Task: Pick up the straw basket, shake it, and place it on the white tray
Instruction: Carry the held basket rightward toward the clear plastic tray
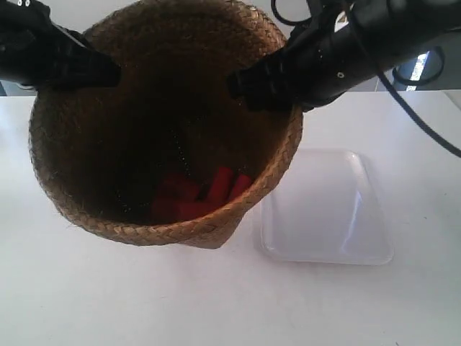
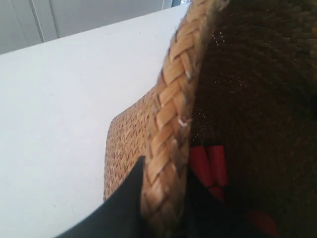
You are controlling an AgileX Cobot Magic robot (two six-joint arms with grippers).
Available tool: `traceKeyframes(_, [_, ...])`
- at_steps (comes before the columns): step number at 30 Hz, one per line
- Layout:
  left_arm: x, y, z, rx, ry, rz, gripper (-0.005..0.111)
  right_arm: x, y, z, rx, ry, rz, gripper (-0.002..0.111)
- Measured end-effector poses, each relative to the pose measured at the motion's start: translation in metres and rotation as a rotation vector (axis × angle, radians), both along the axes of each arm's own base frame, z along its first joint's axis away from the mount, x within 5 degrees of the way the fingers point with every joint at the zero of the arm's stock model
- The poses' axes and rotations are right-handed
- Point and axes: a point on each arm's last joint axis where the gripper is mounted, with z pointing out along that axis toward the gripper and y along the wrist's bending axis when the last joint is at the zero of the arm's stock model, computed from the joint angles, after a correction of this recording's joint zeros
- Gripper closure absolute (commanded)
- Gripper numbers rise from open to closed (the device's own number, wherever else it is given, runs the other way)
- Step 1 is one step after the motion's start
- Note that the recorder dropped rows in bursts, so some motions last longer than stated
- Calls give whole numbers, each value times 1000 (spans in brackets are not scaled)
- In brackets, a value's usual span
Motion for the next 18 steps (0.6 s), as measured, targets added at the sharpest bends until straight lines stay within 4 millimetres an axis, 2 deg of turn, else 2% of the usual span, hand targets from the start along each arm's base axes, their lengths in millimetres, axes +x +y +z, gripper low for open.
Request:
traceKeyframes(8, [-4, 1, 7, -14, -19, -2, 107, -2, -1, 10, 16, -30, -1, 108])
traceKeyframes(10, [-12, 1, 20, -19, -30, -30, 107, -10, -2, 27, 24, -40, 25, 108])
traceKeyframes(12, [-24, 4, 37, -21, -100, -44, 107, -27, -6, 54, 64, -138, 48, 108])
traceKeyframes(13, [-28, 6, 42, -40, -146, -25, 107, -32, -7, 59, 81, -192, 47, 108])
traceKeyframes(14, [-28, 7, 41, -58, -162, -5, 107, -34, -8, 59, 102, -238, 32, 108])
traceKeyframes(16, [-22, 10, 27, -68, -138, 32, 107, -30, -9, 45, 121, -223, -1, 108])
traceKeyframes(18, [-13, 9, 2, -44, -44, 30, 107, -21, -6, 14, 87, -115, -13, 108])
